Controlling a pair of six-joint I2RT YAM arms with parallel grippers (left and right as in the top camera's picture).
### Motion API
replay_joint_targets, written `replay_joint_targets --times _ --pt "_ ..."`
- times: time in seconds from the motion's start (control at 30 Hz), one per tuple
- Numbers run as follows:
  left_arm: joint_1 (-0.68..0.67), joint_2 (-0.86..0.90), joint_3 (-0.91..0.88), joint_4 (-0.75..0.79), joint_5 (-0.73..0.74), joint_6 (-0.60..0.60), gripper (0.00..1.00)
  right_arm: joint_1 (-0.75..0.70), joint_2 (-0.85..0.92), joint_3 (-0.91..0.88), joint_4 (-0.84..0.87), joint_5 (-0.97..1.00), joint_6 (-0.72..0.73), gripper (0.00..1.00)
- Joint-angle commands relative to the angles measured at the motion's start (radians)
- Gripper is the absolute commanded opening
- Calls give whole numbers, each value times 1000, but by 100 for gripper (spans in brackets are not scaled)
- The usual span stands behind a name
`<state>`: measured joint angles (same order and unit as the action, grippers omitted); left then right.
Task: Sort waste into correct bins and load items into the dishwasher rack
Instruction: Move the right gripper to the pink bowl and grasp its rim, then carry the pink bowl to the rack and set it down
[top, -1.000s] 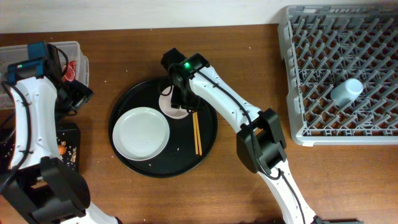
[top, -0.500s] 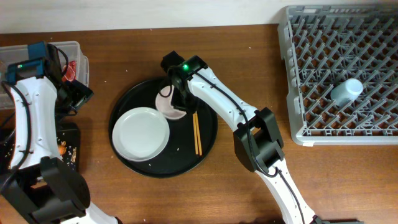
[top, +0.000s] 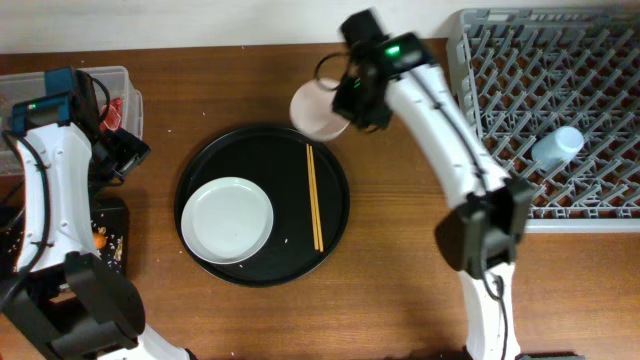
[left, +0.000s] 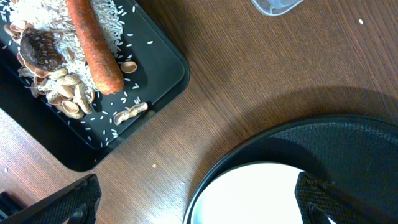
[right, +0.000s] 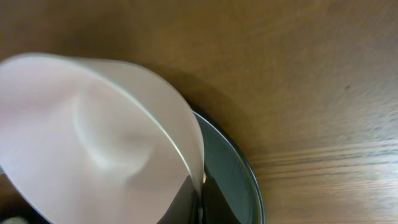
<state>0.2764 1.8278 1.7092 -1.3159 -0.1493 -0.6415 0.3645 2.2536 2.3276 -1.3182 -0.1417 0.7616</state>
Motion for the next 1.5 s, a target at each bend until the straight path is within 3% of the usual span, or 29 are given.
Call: replay_joint_targets --times 0.0,0.2,0.27,0.53,0.6,0.67,0.77,0.83,1.07,1.4,1.43,1.47 --pt "2 -12 5 1 -4 -10 99 -113 -77 18 -2 -71 -85 4" --pt "2 -12 5 1 -4 -10 99 -507 -99 21 4 73 -196 4" --pt "2 -12 5 2 -4 -10 99 -649 -99 21 67 226 -315 4" --pt "2 -12 5 2 -4 -10 99 -856 -74 19 474 819 -426 4" --pt "2 -12 5 1 -4 -10 99 -866 -42 19 573 877 -549 4" --pt "2 -12 5 1 -4 -10 99 -866 35 19 732 923 -790 4" --pt "2 -12 5 2 -4 -10 99 -834 145 19 931 1045 -1020 4" --pt "2 -12 5 1 -4 -10 99 -821 192 19 974 1052 -1078 4" --pt "2 -12 5 2 -4 -10 99 -742 269 18 972 1055 -1098 4" --pt "2 -12 5 2 -4 -10 99 -610 269 9 834 1055 -1040 6" --pt "2 -12 5 1 -4 -10 99 -598 269 9 830 1056 -1020 8" --pt "2 -12 5 1 -4 -10 99 -579 268 9 827 1077 -980 18"
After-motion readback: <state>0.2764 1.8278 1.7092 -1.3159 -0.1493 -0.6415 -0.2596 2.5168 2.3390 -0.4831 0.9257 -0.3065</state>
